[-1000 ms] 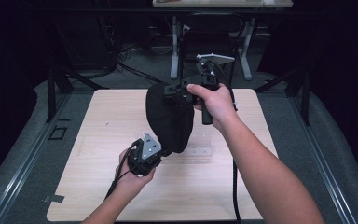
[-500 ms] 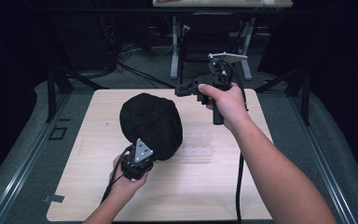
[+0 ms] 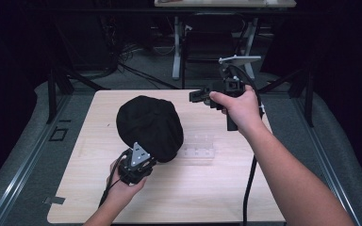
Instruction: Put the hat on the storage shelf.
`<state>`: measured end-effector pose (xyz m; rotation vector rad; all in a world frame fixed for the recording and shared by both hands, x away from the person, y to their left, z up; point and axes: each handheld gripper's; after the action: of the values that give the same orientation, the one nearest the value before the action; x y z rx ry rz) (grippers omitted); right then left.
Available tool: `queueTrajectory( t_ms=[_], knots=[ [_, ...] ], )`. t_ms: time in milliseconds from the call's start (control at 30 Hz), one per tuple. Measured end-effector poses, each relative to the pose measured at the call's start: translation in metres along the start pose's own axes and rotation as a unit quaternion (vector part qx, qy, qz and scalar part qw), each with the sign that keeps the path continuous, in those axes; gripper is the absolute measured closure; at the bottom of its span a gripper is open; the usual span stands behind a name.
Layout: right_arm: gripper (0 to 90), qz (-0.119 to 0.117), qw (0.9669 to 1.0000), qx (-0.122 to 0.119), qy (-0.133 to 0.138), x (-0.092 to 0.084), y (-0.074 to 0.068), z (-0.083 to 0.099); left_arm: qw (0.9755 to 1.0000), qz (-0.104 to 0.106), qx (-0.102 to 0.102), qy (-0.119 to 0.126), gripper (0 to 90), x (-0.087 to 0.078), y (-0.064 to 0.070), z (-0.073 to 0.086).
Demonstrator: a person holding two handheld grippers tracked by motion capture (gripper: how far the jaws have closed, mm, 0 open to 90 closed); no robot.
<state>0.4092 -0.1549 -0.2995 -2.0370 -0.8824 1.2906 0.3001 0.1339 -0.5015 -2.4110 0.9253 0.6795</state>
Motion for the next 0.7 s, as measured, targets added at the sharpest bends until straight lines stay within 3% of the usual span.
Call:
queueTrajectory(
  t_ms=[333, 567, 700],
  knots=[
    [79.5, 0.047, 0.9986, -0.022, 0.011, -0.014, 0.008, 0.011, 0.9992, -0.004, -0.031, 0.024, 61.3, -0.022, -0.009, 0.022],
    [78.8, 0.088, 0.9952, -0.038, 0.021, -0.020, 0.022, 0.021, 0.9981, -0.008, -0.062, -0.001, 57.6, -0.032, -0.024, 0.050],
    [78.0, 0.097, 0.9943, -0.038, 0.024, -0.023, 0.030, 0.027, 0.9967, -0.009, -0.079, -0.011, 55.7, -0.036, -0.029, 0.064]
  ],
)
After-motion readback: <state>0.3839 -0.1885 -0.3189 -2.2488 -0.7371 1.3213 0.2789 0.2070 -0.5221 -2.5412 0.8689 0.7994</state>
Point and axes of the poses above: each handheld gripper's, and its own axes: x roughly forward along the jaws, z roughly out of its underside, y roughly to its right, and after that the axes turned 10 degrees about x, right-handed
